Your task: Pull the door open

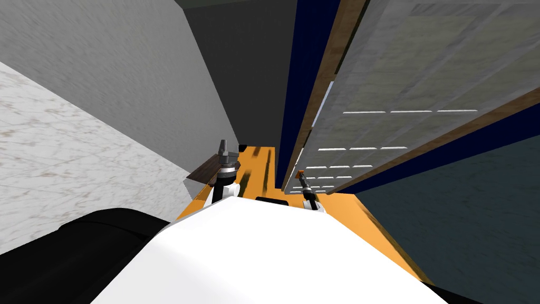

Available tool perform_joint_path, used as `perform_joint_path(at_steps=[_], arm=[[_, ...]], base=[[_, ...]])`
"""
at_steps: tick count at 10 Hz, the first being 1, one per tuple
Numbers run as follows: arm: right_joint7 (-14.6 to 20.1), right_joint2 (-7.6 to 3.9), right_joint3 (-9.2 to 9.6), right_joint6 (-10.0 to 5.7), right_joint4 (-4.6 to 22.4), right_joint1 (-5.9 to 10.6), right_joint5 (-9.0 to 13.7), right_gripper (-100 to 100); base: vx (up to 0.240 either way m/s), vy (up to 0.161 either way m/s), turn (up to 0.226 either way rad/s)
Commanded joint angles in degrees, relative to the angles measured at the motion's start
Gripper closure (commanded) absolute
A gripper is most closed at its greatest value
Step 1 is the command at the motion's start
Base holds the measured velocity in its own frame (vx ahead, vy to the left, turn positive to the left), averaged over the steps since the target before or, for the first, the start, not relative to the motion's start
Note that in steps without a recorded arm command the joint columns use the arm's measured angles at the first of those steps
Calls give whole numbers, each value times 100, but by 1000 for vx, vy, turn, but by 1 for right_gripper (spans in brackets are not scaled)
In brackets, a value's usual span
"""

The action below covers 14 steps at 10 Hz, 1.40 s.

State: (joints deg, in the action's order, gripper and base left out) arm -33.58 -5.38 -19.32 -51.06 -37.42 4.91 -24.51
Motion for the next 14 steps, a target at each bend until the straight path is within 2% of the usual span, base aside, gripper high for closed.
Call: perform_joint_path(at_steps=[1,2,5,6,7,8,10,11,14], arm=[[-15,96,79,-69,204,42,-32,100],[221,82,135,-78,224,55,-6,100],[221,82,135,-78,224,55,-6,100],[458,67,192,-87,245,69,20,100],[458,67,192,-87,245,69,20,100],[684,53,250,-96,266,83,46,100],[695,53,250,-96,266,83,46,100],[931,39,307,-105,287,97,72,100],[931,39,307,-105,286,97,72,100]], base=[[0,0,0],[-12,4,-31],[-7,5,-11],[-18,7,-41],[-19,-1,-27],[-23,3,-4],[-14,1,-16],[-3,2,-28],[-12,1,-9]])
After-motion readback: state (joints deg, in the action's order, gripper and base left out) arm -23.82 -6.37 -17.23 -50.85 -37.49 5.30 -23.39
